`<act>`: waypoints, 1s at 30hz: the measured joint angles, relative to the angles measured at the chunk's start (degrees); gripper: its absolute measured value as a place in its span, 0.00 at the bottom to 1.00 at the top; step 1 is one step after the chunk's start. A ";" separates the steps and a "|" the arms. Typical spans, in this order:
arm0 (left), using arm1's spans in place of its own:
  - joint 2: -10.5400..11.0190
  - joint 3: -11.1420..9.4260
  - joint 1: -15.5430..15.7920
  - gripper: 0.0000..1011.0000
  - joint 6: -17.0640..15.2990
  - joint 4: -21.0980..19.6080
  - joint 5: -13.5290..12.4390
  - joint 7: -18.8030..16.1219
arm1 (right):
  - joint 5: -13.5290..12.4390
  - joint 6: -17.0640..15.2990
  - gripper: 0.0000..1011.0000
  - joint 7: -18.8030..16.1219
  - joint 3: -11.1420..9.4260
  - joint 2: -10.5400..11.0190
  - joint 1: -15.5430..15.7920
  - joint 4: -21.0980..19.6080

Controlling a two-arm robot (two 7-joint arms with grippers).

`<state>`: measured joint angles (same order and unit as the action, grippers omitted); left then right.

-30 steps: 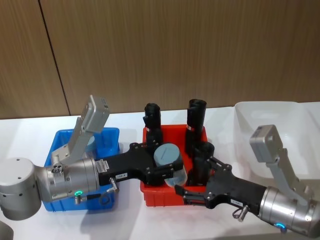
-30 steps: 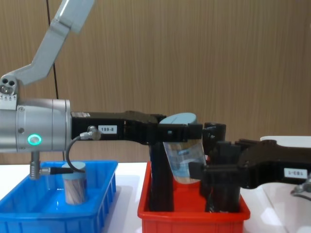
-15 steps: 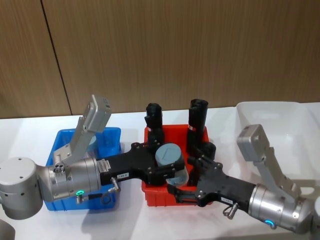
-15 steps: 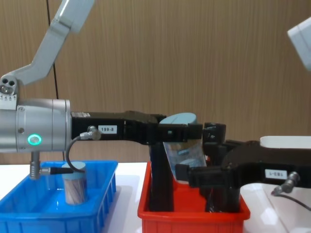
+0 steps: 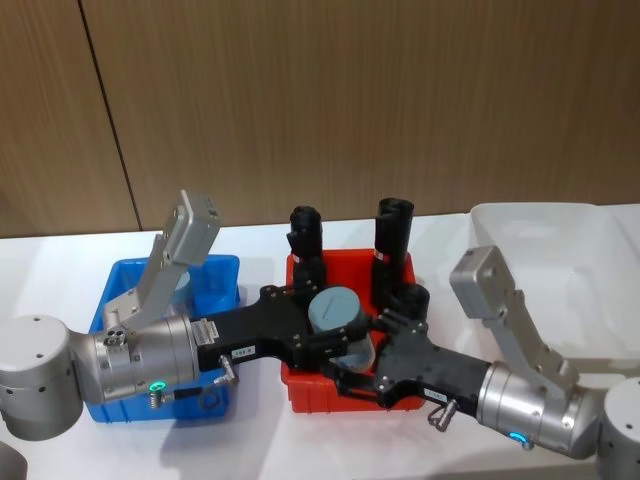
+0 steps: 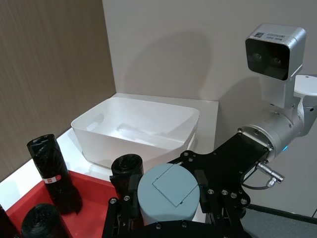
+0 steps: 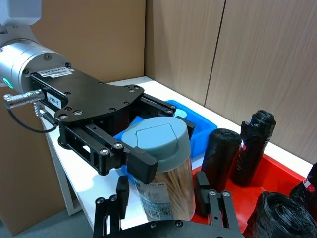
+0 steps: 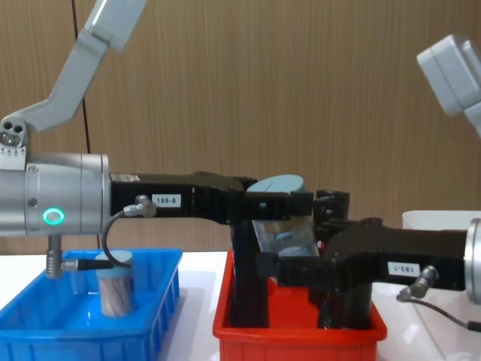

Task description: Pick the cotton swabs from the blue box and place them into the white box.

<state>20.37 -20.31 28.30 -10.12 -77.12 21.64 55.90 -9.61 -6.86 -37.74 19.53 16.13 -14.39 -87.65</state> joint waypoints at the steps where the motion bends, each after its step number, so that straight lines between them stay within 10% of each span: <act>1: 0.00 0.00 0.00 0.66 0.00 0.00 0.00 0.00 | 0.03 0.05 0.83 0.08 0.05 -0.06 -0.07 0.09; 16: 0.00 0.02 0.00 0.67 0.00 0.00 0.00 -0.04 | 0.03 0.43 0.64 0.58 0.59 -0.41 -0.75 0.86; 30: 0.00 0.00 0.00 0.99 0.00 0.00 0.00 0.01 | -1.00 0.68 0.64 1.11 0.74 -0.17 -0.83 0.82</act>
<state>20.37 -20.31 28.30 -10.12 -77.13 21.64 55.91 -10.60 -6.18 -36.63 20.26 15.96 -15.22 -86.83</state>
